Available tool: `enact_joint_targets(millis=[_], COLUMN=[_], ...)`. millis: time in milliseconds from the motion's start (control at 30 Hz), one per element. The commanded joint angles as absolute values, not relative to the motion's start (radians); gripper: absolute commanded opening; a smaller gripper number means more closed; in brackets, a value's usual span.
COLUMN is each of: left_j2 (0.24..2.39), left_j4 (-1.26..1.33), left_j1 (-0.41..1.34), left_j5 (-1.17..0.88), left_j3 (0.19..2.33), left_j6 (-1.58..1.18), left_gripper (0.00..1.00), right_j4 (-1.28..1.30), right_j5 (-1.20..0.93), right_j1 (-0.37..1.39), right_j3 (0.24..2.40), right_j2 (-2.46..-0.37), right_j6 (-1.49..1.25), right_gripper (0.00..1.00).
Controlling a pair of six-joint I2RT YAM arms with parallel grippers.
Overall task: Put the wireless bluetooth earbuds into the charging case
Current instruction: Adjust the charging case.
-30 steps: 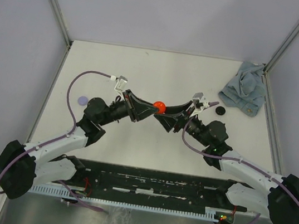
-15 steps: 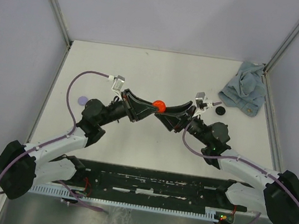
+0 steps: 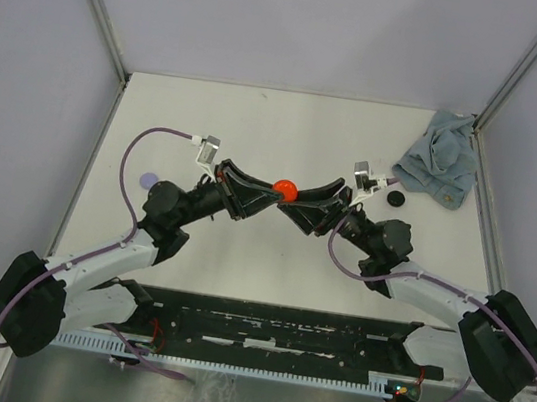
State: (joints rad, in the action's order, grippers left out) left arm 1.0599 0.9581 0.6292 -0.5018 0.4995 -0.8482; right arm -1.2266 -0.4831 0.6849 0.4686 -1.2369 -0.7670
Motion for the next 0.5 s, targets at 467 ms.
enact_joint_targets(millis=[467], left_j2=[1.019], left_j4=[0.99], left_j1=[0.635], left_j5=[-0.531], left_j3=[0.489], left_j6=[-0.842], left_gripper=[0.14], right_j4=[-1.411], right_j5=[-0.496], right_j1=[0.66], right_j3=[0.508], right_j2=[-1.268], right_j6=[-0.857], right_gripper=[0.49])
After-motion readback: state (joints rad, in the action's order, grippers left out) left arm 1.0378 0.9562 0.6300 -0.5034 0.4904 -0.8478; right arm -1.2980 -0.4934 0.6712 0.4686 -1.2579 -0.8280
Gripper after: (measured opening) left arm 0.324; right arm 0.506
